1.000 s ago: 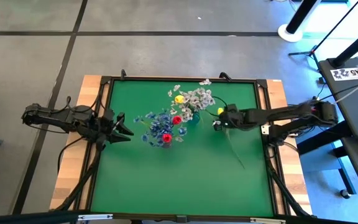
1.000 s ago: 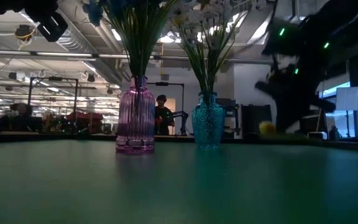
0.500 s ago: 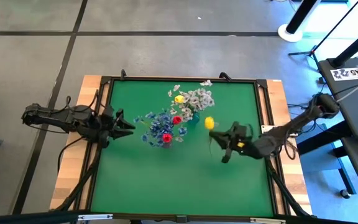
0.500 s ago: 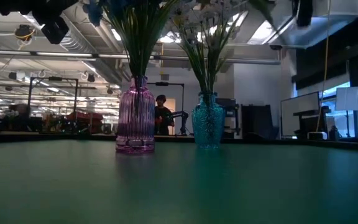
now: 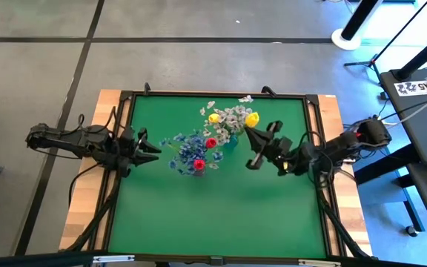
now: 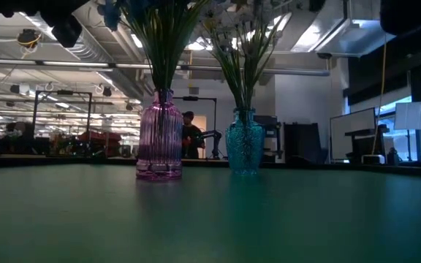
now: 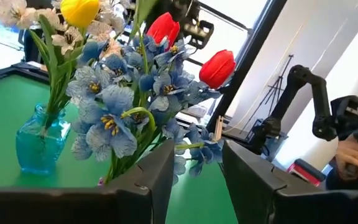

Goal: Sort flowers into vase by color
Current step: Put the yellow tulip into the blue vase

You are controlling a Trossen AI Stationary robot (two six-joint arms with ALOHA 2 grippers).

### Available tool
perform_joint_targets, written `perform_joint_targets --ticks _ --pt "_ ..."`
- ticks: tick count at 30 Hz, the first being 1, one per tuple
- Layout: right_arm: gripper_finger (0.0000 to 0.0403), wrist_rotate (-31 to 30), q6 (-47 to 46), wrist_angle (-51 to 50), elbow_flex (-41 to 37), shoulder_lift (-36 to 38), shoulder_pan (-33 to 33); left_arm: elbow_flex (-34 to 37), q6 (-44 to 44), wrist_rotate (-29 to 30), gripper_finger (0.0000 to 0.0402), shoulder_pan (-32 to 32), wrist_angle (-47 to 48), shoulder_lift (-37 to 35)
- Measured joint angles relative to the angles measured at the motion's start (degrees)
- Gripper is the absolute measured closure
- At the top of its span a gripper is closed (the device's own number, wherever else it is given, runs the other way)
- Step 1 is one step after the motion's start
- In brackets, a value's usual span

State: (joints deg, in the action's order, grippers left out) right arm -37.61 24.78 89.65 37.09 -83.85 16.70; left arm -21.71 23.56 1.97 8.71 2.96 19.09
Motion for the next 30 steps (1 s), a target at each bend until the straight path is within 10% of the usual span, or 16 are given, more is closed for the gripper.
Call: perform_joint_targets --ticks 20,30 --pt "0.0402 1.95 7.15 -10.75 2.35 0.01 -4.84 -0.01 -0.11 -2.52 0.0269 0.00 0.42 0.00" --pt "0.0376 -18.81 0.91 -25.81 2.33 0.01 -4.77 -0.01 -0.45 -2.52 0.0269 0.00 -0.41 0.02"
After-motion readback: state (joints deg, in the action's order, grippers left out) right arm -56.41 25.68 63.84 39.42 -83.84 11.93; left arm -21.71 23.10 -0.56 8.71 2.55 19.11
